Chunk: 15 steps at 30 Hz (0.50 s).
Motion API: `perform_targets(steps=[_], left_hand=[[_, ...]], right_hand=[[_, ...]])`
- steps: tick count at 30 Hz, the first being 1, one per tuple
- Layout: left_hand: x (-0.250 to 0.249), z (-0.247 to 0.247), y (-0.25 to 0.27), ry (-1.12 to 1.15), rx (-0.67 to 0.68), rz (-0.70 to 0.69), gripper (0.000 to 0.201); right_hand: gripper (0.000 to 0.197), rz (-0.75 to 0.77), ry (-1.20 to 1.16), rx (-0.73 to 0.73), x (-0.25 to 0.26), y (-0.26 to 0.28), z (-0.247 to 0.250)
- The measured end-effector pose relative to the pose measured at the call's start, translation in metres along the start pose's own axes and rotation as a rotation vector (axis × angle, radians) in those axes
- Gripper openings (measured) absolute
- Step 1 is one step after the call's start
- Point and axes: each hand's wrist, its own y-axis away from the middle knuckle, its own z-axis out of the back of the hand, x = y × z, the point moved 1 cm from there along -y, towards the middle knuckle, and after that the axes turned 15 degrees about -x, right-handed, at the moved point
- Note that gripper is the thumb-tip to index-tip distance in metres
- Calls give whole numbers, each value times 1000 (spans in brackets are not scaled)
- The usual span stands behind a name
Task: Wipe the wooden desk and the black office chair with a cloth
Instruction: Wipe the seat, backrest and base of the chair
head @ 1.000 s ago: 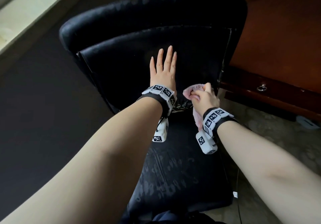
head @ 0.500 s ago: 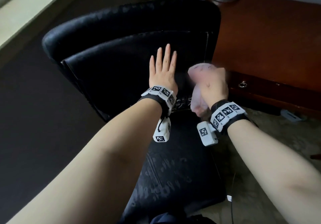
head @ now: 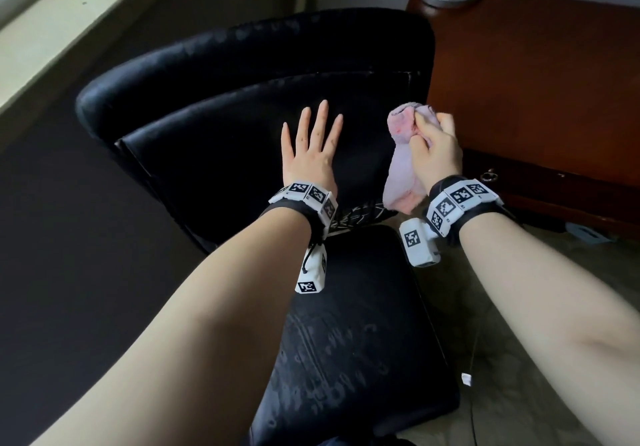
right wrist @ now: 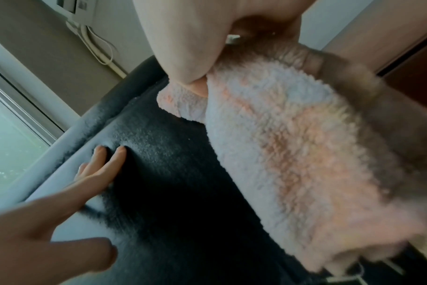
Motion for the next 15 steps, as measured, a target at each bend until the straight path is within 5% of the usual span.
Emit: perform_targets(steps=[6, 15], left_hand=[[2, -5, -1, -10, -9, 10, 99], [10, -12, 0, -18, -55, 39, 102]], right_hand=[[32, -28, 128, 75, -22, 22, -10], [39, -25, 523, 404, -59, 65, -30]])
